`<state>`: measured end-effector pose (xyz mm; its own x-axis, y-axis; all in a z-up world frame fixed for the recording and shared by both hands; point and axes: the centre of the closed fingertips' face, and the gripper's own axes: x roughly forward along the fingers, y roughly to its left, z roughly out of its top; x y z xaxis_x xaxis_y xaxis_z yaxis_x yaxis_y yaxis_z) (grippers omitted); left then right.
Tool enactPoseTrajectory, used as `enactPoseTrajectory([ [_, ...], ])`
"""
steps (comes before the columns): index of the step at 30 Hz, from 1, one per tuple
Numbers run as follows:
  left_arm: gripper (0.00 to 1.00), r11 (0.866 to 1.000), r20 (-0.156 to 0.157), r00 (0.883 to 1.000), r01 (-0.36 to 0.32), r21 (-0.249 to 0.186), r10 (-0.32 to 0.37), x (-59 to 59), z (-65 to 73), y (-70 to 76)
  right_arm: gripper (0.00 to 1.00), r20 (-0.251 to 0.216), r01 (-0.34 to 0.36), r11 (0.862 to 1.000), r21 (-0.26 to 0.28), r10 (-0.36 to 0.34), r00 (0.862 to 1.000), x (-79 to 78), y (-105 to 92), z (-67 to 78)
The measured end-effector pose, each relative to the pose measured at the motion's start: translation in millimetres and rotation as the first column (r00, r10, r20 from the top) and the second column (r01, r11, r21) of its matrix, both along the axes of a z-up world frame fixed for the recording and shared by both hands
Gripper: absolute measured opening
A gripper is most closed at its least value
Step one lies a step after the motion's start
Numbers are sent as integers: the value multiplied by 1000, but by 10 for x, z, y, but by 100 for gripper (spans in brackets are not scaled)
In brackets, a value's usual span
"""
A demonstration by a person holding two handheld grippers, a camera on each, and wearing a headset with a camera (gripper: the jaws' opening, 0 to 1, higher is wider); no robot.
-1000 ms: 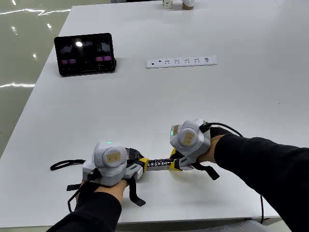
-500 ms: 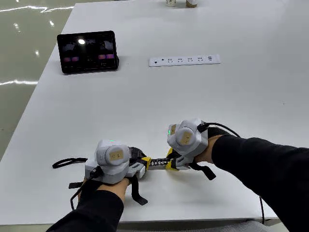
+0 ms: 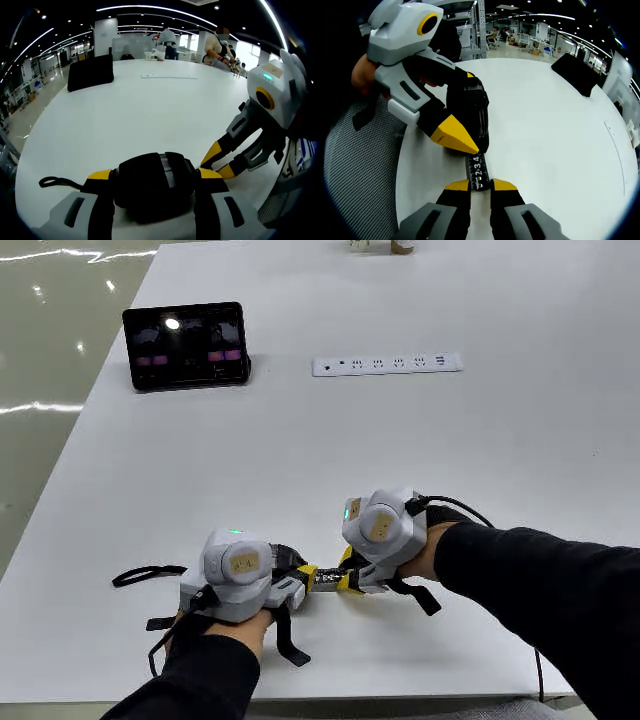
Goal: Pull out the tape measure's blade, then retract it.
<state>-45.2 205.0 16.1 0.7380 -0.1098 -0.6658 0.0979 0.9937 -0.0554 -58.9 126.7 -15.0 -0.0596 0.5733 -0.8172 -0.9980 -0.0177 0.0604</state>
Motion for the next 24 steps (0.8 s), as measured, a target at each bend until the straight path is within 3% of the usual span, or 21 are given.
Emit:
enactPoseTrajectory([
  [24,59,1000,-2,1000,-6,-12,6,1,2,2,11,-19,-3,998,61,5,1000,-14,210,22],
])
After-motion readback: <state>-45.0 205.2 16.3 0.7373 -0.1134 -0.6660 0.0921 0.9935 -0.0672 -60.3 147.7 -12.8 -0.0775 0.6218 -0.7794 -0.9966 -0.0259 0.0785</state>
